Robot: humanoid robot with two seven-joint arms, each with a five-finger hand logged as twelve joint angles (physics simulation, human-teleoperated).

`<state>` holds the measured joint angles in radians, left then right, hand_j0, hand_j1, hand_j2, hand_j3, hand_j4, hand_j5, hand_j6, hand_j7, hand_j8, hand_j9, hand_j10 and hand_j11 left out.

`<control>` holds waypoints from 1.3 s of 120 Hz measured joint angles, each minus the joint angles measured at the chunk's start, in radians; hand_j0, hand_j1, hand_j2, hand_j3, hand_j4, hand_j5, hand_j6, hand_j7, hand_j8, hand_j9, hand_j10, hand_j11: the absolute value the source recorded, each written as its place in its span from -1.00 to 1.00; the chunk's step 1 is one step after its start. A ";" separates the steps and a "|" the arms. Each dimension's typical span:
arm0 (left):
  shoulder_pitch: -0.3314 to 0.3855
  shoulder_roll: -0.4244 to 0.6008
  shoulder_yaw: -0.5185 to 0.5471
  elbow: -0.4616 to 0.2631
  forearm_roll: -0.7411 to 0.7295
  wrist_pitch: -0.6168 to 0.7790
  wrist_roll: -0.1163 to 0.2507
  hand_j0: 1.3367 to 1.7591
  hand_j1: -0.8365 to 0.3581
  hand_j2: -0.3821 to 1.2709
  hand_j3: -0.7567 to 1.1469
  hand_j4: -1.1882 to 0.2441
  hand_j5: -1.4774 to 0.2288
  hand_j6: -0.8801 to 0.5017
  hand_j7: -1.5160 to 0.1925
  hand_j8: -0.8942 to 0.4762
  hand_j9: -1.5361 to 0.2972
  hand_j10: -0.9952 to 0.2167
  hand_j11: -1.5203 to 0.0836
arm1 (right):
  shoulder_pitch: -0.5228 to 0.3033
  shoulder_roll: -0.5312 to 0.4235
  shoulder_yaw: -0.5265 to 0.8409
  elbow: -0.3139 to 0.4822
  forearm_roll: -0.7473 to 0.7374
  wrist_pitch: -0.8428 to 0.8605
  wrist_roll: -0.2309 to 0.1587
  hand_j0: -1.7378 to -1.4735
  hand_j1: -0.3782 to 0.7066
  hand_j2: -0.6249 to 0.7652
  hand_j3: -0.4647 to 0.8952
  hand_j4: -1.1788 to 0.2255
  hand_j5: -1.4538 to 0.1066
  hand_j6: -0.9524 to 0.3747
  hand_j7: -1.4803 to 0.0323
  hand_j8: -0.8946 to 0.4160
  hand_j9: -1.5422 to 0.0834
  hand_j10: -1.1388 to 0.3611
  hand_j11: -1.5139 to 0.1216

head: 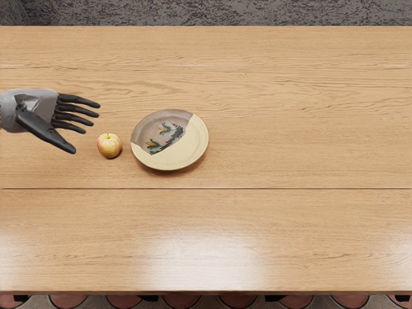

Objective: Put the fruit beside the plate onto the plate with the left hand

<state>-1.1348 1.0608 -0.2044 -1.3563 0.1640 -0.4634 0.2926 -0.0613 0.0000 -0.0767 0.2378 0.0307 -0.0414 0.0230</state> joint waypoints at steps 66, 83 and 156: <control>-0.135 -0.118 0.214 -0.055 0.177 0.604 0.103 0.52 0.50 -0.48 -0.20 0.31 0.36 -0.08 0.40 -0.06 0.33 0.23 0.50 | 0.000 0.000 0.000 0.000 0.000 0.000 0.000 -0.40 -0.86 -0.11 -0.32 0.62 0.80 0.38 0.89 0.31 0.84 0.47 0.79; -0.276 -0.220 0.421 -0.005 0.177 0.660 0.138 0.52 0.50 -0.48 -0.20 0.31 0.36 -0.08 0.40 -0.06 0.33 0.23 0.50 | 0.000 0.000 0.000 0.000 0.000 0.000 0.000 -0.40 -0.86 -0.11 -0.32 0.62 0.80 0.38 0.89 0.31 0.84 0.47 0.79; -0.435 -0.461 0.699 -0.113 0.164 1.045 0.308 0.52 0.50 -0.48 -0.20 0.32 0.36 -0.08 0.40 -0.06 0.33 0.24 0.50 | 0.000 0.000 0.000 0.000 0.000 0.000 0.000 -0.40 -0.86 -0.11 -0.32 0.62 0.80 0.38 0.89 0.31 0.84 0.47 0.79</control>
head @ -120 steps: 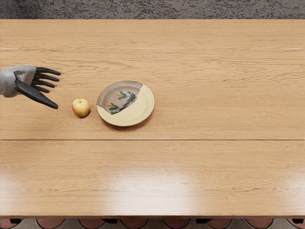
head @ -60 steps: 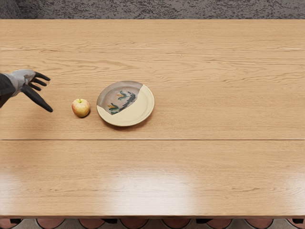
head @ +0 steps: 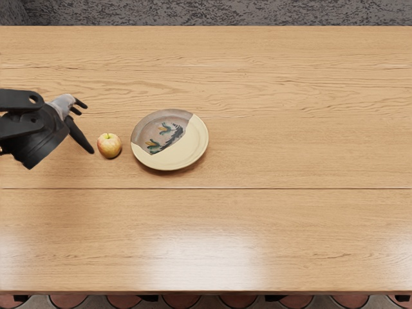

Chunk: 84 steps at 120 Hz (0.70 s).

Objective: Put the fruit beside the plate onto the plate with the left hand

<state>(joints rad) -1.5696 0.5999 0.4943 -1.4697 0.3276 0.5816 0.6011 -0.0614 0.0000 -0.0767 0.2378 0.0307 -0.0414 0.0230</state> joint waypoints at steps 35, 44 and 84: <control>-0.012 -0.092 0.005 -0.009 -0.021 0.028 0.009 0.52 0.49 -0.48 -0.20 0.32 0.36 -0.08 0.40 -0.05 0.33 0.24 0.50 | 0.000 0.000 0.000 0.000 0.000 0.000 0.000 -0.40 -0.86 -0.11 -0.32 0.62 0.80 0.38 0.89 0.31 0.84 0.47 0.79; -0.017 -0.110 0.015 0.001 -0.032 0.029 0.009 0.52 0.49 -0.48 -0.20 0.32 0.36 -0.08 0.40 -0.06 0.33 0.24 0.50 | 0.000 0.000 0.000 0.000 0.000 0.000 0.000 -0.40 -0.86 -0.11 -0.32 0.62 0.80 0.38 0.89 0.31 0.84 0.47 0.79; -0.048 -0.203 0.124 0.072 -0.110 0.029 0.010 0.52 0.49 -0.48 -0.20 0.31 0.36 -0.08 0.40 -0.06 0.33 0.23 0.50 | 0.000 0.000 0.000 0.000 0.000 0.000 0.000 -0.40 -0.86 -0.11 -0.32 0.62 0.80 0.38 0.89 0.31 0.84 0.47 0.79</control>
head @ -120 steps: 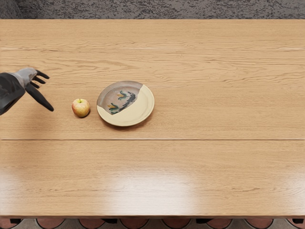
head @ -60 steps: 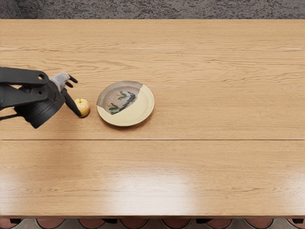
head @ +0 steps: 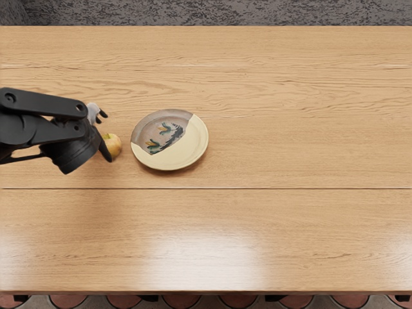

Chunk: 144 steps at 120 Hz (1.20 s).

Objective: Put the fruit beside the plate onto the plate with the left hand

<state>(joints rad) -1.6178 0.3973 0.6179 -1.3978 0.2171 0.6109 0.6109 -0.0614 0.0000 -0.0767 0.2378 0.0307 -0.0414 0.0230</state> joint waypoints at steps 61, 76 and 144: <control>0.044 -0.117 0.025 0.111 -0.028 0.000 0.000 0.52 0.49 -0.48 -0.20 0.31 0.36 -0.09 0.40 -0.06 0.33 0.23 0.50 | 0.000 0.000 0.000 0.000 0.000 0.000 0.000 -0.40 -0.86 -0.11 -0.32 0.62 0.80 0.38 0.89 0.31 0.84 0.47 0.79; 0.050 -0.119 0.025 0.121 -0.029 0.000 0.000 0.52 0.49 -0.48 -0.20 0.31 0.35 -0.09 0.40 -0.06 0.32 0.23 0.49 | 0.000 0.000 0.000 0.000 0.000 0.000 0.000 -0.40 -0.86 -0.11 -0.32 0.62 0.80 0.38 0.89 0.31 0.84 0.47 0.79; 0.072 -0.146 0.026 0.159 -0.028 0.000 0.000 0.52 -0.01 -0.34 -0.20 -0.08 -0.05 -0.45 -0.01 -0.32 -0.07 -0.22 0.04 | 0.000 0.000 0.000 0.000 0.000 0.000 0.000 -0.40 -0.86 -0.11 -0.32 0.62 0.80 0.38 0.89 0.31 0.84 0.47 0.79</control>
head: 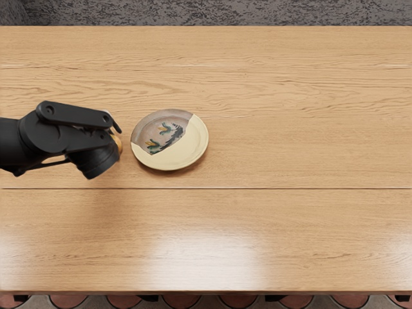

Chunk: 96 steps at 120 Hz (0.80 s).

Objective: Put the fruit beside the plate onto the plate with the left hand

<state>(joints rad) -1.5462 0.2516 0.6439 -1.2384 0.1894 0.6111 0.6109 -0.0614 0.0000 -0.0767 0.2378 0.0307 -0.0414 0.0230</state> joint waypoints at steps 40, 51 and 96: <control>-0.002 0.000 0.000 -0.001 0.002 -0.002 -0.001 0.50 -0.11 0.02 -0.20 -0.33 -0.37 -0.39 -0.32 -0.24 -0.36 -0.32 -0.29 | 0.000 0.000 0.000 0.000 0.000 0.000 0.000 -0.40 -0.86 -0.11 -0.32 0.62 0.80 0.38 0.89 0.31 0.84 0.47 0.79; -0.009 0.001 0.000 -0.007 0.000 -0.003 -0.001 0.50 -0.13 0.08 -0.20 -0.35 -0.43 -0.38 -0.38 -0.21 -0.40 -0.31 -0.33 | 0.000 0.000 0.000 0.000 0.000 0.000 0.000 -0.40 -0.86 -0.11 -0.32 0.62 0.80 0.38 0.89 0.31 0.84 0.47 0.79; -0.136 0.022 0.042 -0.088 -0.024 -0.003 -0.001 0.50 -0.20 0.28 -0.20 -0.38 -0.54 -0.37 -0.46 -0.24 -0.47 -0.32 -0.40 | 0.000 0.000 0.000 0.000 0.000 0.000 0.000 -0.40 -0.86 -0.11 -0.32 0.62 0.80 0.38 0.89 0.31 0.84 0.47 0.79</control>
<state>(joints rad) -1.6822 0.2733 0.6857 -1.3268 0.1655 0.6077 0.6102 -0.0613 0.0000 -0.0767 0.2378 0.0306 -0.0414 0.0230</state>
